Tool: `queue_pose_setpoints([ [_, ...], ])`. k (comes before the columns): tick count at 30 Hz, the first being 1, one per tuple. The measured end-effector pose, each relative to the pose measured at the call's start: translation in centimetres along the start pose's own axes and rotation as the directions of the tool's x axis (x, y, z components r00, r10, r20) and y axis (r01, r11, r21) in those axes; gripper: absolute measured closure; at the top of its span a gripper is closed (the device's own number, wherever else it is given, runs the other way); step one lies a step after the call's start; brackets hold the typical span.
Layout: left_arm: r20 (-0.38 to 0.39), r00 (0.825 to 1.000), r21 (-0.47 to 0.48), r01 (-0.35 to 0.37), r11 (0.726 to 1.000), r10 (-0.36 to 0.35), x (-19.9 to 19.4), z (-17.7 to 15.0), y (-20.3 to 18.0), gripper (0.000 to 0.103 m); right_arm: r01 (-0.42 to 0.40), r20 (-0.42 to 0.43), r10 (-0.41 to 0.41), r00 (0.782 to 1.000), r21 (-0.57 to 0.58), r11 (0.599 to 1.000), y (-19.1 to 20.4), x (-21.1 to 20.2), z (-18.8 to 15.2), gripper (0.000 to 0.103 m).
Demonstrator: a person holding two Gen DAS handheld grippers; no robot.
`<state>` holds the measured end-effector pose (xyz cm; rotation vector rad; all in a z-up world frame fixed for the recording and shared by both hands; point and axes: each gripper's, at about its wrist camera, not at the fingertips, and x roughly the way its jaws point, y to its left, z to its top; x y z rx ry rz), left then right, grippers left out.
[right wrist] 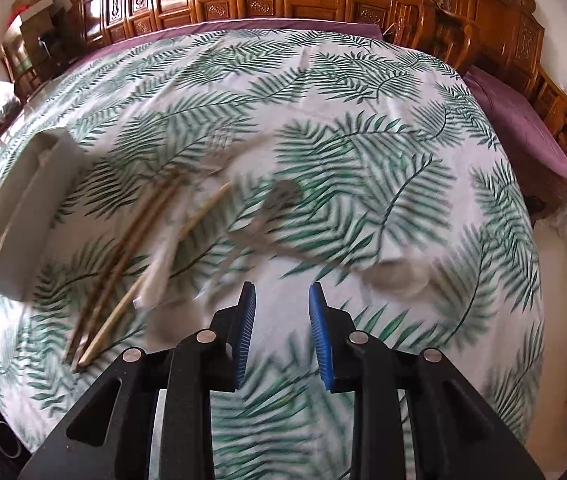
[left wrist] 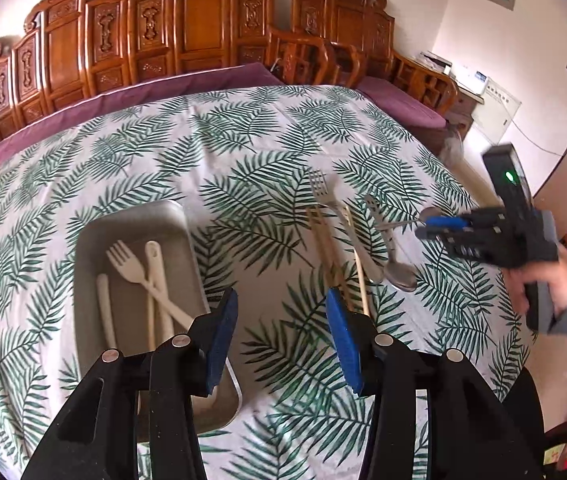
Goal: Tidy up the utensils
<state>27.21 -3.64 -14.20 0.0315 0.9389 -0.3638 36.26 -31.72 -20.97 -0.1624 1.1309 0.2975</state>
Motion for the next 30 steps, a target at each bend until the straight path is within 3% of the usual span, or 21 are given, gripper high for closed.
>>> queue_pose_setpoints([
  [9, -0.034, 0.999, 0.034, 0.012, 0.999, -0.011, 1.3, 0.2, -1.8, 0.059, -0.022, -0.089, 0.017, 0.996, -0.057, 0.998, -2.6, 3.2, 2.0, 0.071],
  [13, -0.049, 0.999, 0.044, 0.014, 0.999, -0.012, 1.6, 0.0, -2.1, 0.059, -0.069, -0.115, 0.062, 0.991, -0.056, 0.996, -3.5, 3.4, 2.1, 0.069],
  [18, -0.056, 0.998, 0.05, 0.018, 0.999, -0.016, 1.6, -0.1, -2.6, 0.059, -0.034, -0.136, 0.019, 0.991, -0.11, 0.993, -2.8, 3.1, 1.5, 0.069],
  [21, -0.056, 0.998, 0.054, 0.018, 0.998, -0.015, 1.4, -0.1, -2.8, 0.059, -0.029, -0.154, 0.015, 0.988, -0.093, 0.995, -2.6, 2.9, 1.3, 0.081],
  [23, -0.054, 0.998, 0.052, 0.019, 0.998, -0.016, 1.4, 0.0, -2.8, 0.059, -0.025, -0.176, 0.01, 0.984, -0.082, 0.996, -2.3, 2.8, 1.3, 0.099],
  [30, -0.062, 0.998, 0.059, 0.019, 0.998, -0.015, 1.9, 0.2, -3.3, 0.059, 0.008, -0.177, -0.012, 0.984, -0.023, 1.0, -1.9, 2.1, 0.2, 0.1],
])
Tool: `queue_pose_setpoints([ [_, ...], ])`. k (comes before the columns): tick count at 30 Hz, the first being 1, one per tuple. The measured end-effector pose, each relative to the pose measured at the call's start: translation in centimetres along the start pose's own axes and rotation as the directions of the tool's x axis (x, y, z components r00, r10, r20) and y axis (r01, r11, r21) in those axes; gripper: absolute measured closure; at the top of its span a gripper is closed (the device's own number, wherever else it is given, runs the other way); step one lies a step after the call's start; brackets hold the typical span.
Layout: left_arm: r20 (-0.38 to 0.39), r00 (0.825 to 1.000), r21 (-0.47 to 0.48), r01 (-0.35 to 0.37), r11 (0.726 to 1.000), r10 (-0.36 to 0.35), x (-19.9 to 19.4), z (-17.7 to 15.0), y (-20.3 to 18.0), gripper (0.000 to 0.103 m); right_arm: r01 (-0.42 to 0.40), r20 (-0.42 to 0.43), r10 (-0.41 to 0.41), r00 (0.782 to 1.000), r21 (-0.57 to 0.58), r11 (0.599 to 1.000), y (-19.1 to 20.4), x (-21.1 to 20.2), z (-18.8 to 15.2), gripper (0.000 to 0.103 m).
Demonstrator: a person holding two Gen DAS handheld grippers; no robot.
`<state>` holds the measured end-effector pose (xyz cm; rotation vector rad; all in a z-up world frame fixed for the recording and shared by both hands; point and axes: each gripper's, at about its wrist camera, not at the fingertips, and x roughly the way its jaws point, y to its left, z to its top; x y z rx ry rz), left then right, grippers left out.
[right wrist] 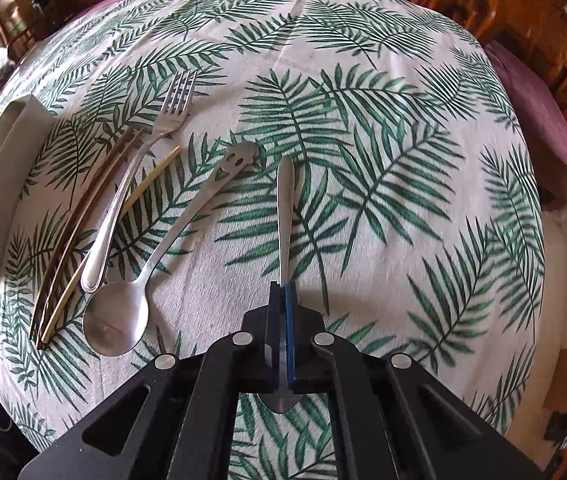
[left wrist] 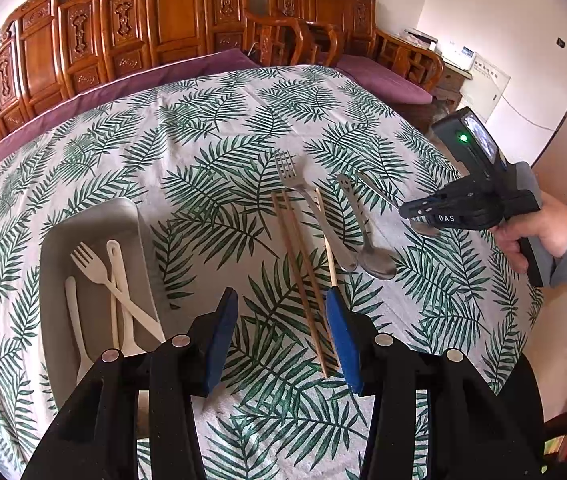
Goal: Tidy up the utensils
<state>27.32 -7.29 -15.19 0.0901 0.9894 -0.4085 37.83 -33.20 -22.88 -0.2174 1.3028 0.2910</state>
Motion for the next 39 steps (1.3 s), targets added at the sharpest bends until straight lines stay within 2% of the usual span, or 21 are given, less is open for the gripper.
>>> queue_pose_setpoints([
  [7, -0.006, 1.0, 0.001, 0.003, 1.0, -0.003, 2.1, 1.6, -0.8, 0.059, -0.014, 0.035, 0.012, 0.999, 0.034, 0.999, -0.4, -0.6, -1.6, 0.101],
  [16, -0.025, 0.999, 0.001, 0.02, 1.0, -0.02, 7.2, 4.9, -2.3, 0.059, -0.046, 0.094, 0.041, 0.995, 0.053, 0.998, -1.3, -2.6, -2.3, 0.1],
  [22, -0.064, 0.997, -0.037, 0.032, 0.999, -0.034, 11.0, 6.8, -2.5, 0.06, -0.081, 0.113, 0.074, 0.991, 0.065, 0.995, -1.1, -2.5, -3.0, 0.1],
  [26, -0.098, 0.994, -0.075, 0.039, 0.996, -0.046, 13.0, 7.6, -2.1, 0.069, -0.098, 0.12, 0.089, 0.989, 0.071, 0.993, -1.0, -2.3, -3.3, 0.1],
  [28, -0.106, 0.993, -0.091, 0.039, 0.995, -0.048, 13.6, 7.8, -1.9, 0.077, -0.109, 0.124, 0.1, 0.987, 0.075, 0.991, -0.9, -2.2, -3.5, 0.1],
  [39, -0.151, 0.988, -0.121, 0.021, 0.992, -0.039, 16.4, 8.9, -1.7, 0.088, -0.139, 0.148, 0.126, 0.981, 0.081, 0.987, -0.6, -2.5, -4.3, 0.1],
])
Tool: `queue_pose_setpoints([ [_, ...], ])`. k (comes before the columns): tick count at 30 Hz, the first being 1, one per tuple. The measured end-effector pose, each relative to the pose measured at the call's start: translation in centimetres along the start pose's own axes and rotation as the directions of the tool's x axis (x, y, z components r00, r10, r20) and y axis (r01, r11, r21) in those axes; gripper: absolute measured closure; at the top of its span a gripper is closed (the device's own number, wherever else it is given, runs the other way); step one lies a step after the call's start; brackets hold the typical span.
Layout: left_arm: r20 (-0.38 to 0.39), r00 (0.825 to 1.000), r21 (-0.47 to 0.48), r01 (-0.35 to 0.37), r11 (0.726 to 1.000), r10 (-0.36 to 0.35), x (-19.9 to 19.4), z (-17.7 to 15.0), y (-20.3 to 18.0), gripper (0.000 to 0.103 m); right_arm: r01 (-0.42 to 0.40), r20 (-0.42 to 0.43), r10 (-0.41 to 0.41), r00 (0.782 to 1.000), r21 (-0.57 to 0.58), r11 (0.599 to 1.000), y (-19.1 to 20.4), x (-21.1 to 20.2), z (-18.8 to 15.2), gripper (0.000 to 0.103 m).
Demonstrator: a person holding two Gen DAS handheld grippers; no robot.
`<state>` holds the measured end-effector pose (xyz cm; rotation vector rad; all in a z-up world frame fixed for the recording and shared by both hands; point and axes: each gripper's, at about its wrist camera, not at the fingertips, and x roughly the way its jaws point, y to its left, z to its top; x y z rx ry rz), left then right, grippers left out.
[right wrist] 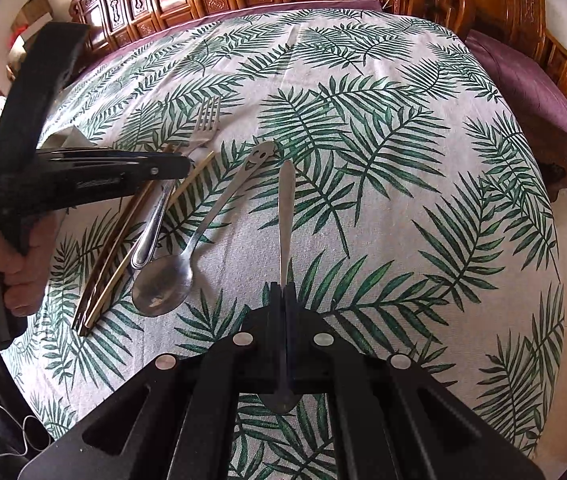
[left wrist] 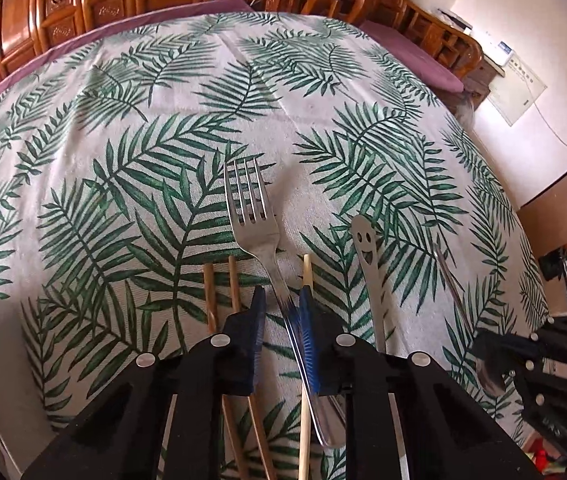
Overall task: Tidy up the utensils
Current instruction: 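Grasp the metal fork with the left gripper while the right gripper holds the knife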
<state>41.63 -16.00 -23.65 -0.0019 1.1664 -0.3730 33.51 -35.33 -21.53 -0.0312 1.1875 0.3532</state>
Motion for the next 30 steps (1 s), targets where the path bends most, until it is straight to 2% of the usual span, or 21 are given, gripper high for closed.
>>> queue_pose_setpoints([
  [5, 0.004, 1.0, 0.009, -0.023, 1.0, 0.023, 0.5, 0.4, -0.5, 0.089, -0.003, 0.004, 0.003, 1.0, 0.005, 1.0, 0.0, -0.2, -0.1, 0.1],
  [11, 0.014, 0.999, 0.01, -0.051, 0.999, 0.051, 0.1, 0.4, -0.4, 0.097, -0.009, 0.012, 0.009, 1.0, 0.014, 1.0, 0.5, -0.6, -0.4, 0.1],
  [16, 0.026, 0.998, 0.014, -0.059, 0.998, 0.058, -0.8, -0.3, -0.3, 0.097, -0.013, 0.016, 0.013, 1.0, 0.005, 1.0, 1.3, -1.2, -0.8, 0.1],
  [24, 0.104, 0.993, 0.025, -0.054, 0.998, 0.051, -5.3, -1.4, -0.7, 0.097, -0.006, 0.041, 0.006, 0.999, -0.007, 1.0, 3.0, -2.8, -0.7, 0.1],
  [30, 0.181, 0.983, 0.037, -0.041, 0.998, 0.033, -10.6, -2.3, -0.3, 0.097, -0.004, 0.065, 0.006, 0.998, -0.026, 1.0, 5.3, -4.0, -0.2, 0.1],
])
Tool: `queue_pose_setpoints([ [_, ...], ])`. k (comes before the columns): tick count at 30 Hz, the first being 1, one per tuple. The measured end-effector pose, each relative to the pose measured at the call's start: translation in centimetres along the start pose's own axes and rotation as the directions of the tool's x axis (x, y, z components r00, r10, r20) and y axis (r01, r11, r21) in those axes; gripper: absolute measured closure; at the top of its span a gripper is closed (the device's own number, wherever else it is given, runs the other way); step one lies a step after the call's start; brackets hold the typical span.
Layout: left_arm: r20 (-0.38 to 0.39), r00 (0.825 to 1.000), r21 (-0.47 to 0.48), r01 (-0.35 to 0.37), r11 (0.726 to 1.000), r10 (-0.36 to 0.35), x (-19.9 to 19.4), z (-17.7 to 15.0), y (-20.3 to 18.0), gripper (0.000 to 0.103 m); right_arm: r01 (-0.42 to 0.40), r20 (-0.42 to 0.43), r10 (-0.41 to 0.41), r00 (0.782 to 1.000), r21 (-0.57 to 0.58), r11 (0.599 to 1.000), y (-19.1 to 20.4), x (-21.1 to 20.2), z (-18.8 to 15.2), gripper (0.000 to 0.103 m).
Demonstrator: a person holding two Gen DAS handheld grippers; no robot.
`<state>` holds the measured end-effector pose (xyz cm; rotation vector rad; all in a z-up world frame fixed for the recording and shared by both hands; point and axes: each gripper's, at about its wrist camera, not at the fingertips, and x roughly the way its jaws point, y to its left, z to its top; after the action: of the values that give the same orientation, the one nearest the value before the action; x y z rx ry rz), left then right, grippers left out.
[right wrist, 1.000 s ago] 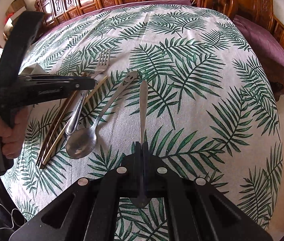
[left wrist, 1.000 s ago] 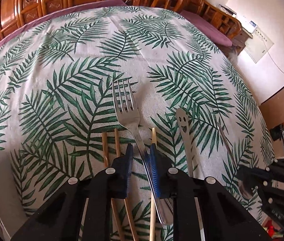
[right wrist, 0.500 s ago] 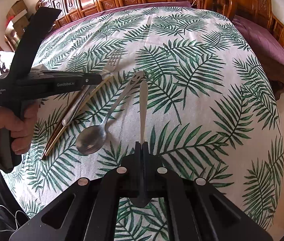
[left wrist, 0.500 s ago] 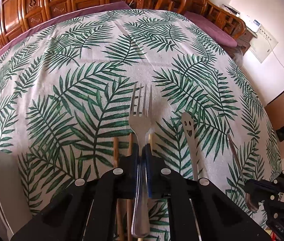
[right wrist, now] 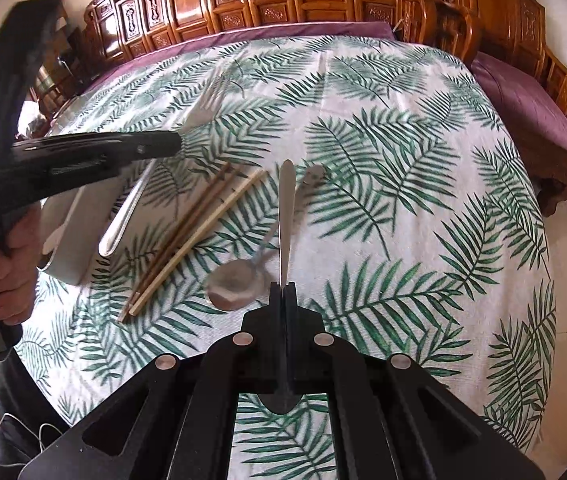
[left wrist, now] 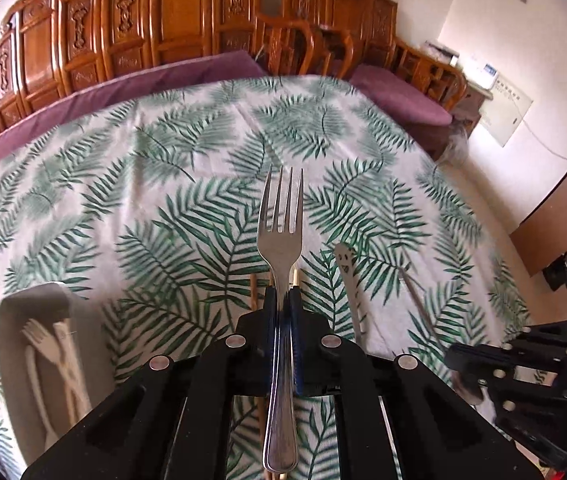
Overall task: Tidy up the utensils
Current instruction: 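Grasp the metal fork with the left gripper while the right gripper holds the knife, then lower the metal fork and knife into the grey tray and open both grippers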
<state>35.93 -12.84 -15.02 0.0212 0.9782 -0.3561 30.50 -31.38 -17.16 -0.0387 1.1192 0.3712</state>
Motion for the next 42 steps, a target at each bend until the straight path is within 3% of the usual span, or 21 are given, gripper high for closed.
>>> queue_pose_setpoints([
  [6, 0.047, 0.999, -0.017, 0.011, 1.0, -0.01, -4.7, -1.2, 2.5, 0.097, -0.01, 0.016, 0.011, 1.0, -0.022, 1.0, 3.0, -0.7, 0.6, 0.1],
  [16, 0.07, 0.997, -0.064, -0.018, 0.998, 0.022, -9.0, -3.8, 8.3, 0.097, -0.042, 0.023, 0.044, 0.999, -0.066, 0.997, 8.7, -0.4, 1.6, 0.1],
  [27, 0.004, 0.998, -0.122, -0.061, 0.991, 0.062, -7.4, -7.2, 14.0, 0.097, -0.075, 0.013, 0.077, 0.997, -0.128, 0.989, 14.1, 0.2, 3.0, 0.1],
  [36, -0.033, 0.995, -0.135, -0.093, 0.987, 0.089, -5.9, -7.9, 16.0, 0.097, -0.083, -0.004, 0.084, 0.996, -0.164, 0.983, 16.6, 0.9, 3.9, 0.1],
  [42, 0.003, 0.995, -0.141, -0.095, 0.985, 0.097, -7.1, -8.0, 16.8, 0.097, -0.1, -0.01, 0.1, 0.995, -0.175, 0.98, 18.1, 1.7, 4.9, 0.1],
])
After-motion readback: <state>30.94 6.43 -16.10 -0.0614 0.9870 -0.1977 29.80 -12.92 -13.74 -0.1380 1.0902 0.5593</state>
